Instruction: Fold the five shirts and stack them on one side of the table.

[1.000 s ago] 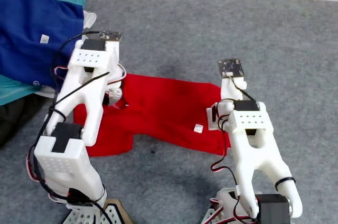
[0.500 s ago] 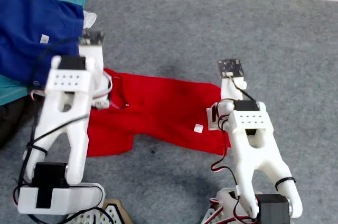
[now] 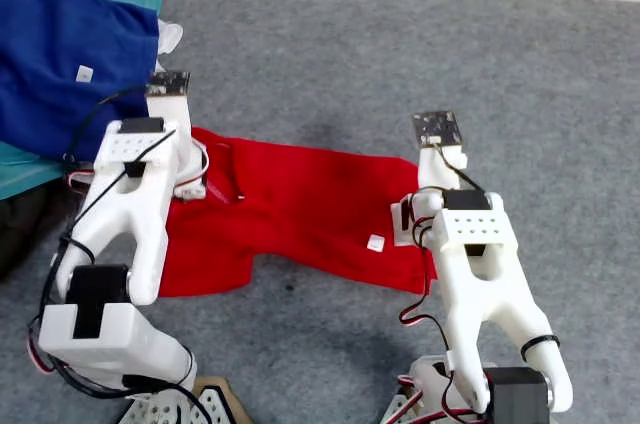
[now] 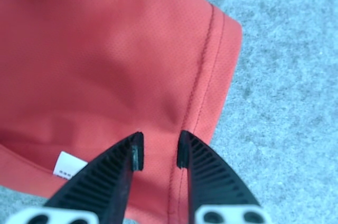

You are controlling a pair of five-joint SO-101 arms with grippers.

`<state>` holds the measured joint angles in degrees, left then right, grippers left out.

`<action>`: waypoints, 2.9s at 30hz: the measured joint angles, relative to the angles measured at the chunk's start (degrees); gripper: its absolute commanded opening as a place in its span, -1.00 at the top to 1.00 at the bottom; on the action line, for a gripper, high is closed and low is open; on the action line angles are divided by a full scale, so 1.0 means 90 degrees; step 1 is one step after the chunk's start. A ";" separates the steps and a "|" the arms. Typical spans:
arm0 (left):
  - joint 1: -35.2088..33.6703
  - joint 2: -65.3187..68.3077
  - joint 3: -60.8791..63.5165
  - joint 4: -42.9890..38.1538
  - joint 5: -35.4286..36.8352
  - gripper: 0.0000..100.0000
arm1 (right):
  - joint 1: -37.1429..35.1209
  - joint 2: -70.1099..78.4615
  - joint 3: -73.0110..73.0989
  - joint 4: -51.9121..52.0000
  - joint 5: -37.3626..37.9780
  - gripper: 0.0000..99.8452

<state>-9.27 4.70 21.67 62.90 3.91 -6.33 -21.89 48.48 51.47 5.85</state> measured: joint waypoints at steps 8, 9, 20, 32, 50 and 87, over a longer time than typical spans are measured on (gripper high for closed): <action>0.0400 0.0049 -0.0303 0.0000 0.0000 0.99 | 0.0000 0.0000 0.0000 0.0000 0.0000 0.77; 0.0449 0.0049 -0.0303 0.0000 0.0000 0.99 | 0.0000 0.0000 0.0000 0.0000 0.0000 0.77; 0.0645 0.0088 -0.0606 0.0000 0.0000 0.99 | 0.0000 0.0000 0.0000 0.0000 0.0000 0.77; 0.1172 0.0088 -0.0957 -0.0596 0.0137 0.99 | 0.0000 0.0000 0.0000 0.0000 0.0000 0.77; 0.0098 0.0088 -0.0713 0.0029 0.0479 0.99 | 0.0000 0.0000 0.0010 0.0000 0.0000 0.77; -0.1348 0.0088 0.0234 0.0068 -0.0283 0.81 | 0.0000 0.0000 0.0010 0.0000 0.0176 0.77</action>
<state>-21.41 5.49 23.78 63.52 1.36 -6.33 -21.89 48.57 51.47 7.43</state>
